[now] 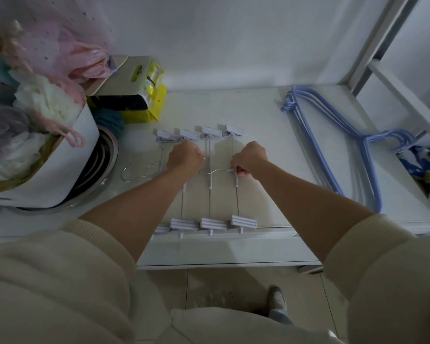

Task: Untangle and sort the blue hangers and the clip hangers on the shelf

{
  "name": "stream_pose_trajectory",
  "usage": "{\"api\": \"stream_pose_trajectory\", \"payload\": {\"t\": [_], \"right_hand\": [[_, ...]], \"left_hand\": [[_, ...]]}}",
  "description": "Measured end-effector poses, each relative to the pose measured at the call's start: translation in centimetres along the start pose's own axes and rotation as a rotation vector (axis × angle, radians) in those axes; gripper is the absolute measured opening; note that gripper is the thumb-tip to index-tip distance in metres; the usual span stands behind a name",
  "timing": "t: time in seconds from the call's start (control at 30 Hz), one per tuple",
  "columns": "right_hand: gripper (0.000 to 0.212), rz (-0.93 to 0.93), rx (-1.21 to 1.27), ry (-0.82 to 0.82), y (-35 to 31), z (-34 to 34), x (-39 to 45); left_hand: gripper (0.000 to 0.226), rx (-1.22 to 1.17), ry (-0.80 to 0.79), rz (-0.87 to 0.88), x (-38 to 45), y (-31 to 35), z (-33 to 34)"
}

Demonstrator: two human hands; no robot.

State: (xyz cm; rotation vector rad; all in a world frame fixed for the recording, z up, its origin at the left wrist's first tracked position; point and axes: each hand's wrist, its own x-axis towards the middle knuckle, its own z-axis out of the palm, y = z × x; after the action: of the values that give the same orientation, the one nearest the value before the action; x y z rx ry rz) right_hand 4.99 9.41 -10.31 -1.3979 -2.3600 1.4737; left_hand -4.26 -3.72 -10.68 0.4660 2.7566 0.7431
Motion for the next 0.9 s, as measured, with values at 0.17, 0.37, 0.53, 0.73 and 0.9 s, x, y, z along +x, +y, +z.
{"api": "stream_pose_trajectory", "payload": {"t": [0.17,0.37,0.53,0.73,0.9], "right_hand": [[0.021,-0.008,-0.010,0.001,-0.1,-0.1,-0.2],[0.019,-0.025,-0.038,0.009,-0.1,-0.3,-0.6],[0.013,-0.044,-0.068,0.019,0.1,-0.2,-0.8],[0.017,-0.071,-0.138,0.048,0.2,0.0,-1.1],[0.022,-0.103,-0.171,0.116,0.2,-0.1,-2.0]], "left_hand": [[0.017,-0.009,-0.017,0.002,-0.3,0.0,-0.2],[0.020,-0.016,-0.015,0.003,-0.5,0.0,-0.3],[0.026,-0.020,-0.012,-0.004,-1.0,-0.1,-0.2],[0.023,-0.051,-0.014,0.006,-1.5,-0.1,-0.6],[0.021,-0.034,-0.030,0.050,-2.7,0.0,-1.6]]}}
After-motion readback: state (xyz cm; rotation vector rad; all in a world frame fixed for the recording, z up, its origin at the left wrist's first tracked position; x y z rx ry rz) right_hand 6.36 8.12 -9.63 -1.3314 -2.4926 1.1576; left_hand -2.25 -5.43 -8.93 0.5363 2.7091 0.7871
